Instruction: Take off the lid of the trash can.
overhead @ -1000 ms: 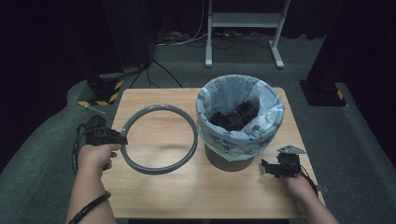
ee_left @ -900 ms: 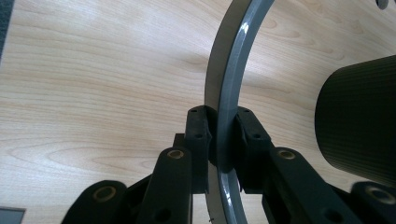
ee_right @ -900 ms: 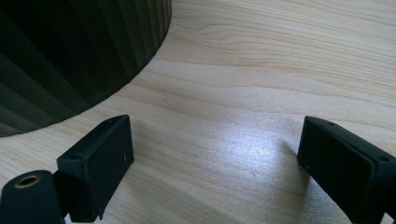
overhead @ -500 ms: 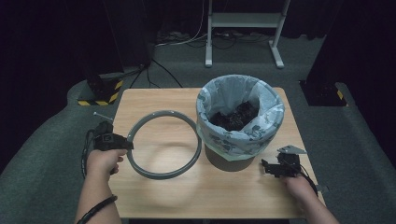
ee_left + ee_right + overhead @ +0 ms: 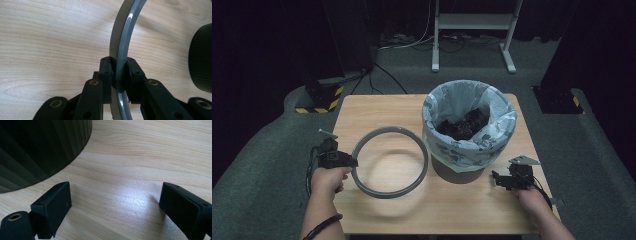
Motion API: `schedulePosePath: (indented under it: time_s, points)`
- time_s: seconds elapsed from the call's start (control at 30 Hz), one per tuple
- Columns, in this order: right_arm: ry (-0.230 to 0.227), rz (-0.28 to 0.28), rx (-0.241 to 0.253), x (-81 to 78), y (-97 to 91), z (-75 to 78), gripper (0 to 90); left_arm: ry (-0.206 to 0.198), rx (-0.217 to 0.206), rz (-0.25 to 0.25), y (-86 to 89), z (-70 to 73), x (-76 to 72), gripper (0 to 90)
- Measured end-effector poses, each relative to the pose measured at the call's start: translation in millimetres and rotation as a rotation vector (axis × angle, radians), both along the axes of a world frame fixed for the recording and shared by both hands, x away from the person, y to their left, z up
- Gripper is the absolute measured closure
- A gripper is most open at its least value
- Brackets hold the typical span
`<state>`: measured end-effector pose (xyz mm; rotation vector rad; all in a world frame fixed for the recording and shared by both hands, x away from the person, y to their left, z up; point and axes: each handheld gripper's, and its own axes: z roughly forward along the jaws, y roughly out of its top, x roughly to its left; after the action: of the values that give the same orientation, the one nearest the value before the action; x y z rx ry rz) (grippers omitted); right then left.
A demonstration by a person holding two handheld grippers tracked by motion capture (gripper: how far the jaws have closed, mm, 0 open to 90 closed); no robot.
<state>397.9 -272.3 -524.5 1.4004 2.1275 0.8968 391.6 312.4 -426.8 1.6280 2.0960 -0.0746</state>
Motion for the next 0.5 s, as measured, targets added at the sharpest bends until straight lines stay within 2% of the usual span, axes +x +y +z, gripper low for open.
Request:
schedulePosePath:
  time_s: [0.13, 0.5]
  points:
    - [-0.002, 0.002, -0.001, 0.1, 0.0, -0.1, 10.2, 0.01, -0.004, -0.013, -0.5, -6.6, 0.2, 77.2]
    - [-0.001, 0.003, -0.002, -0.1, 0.1, 0.0, 10.2, 0.007, -0.003, 0.028, 3.4, -29.0, -0.4, 77.2]
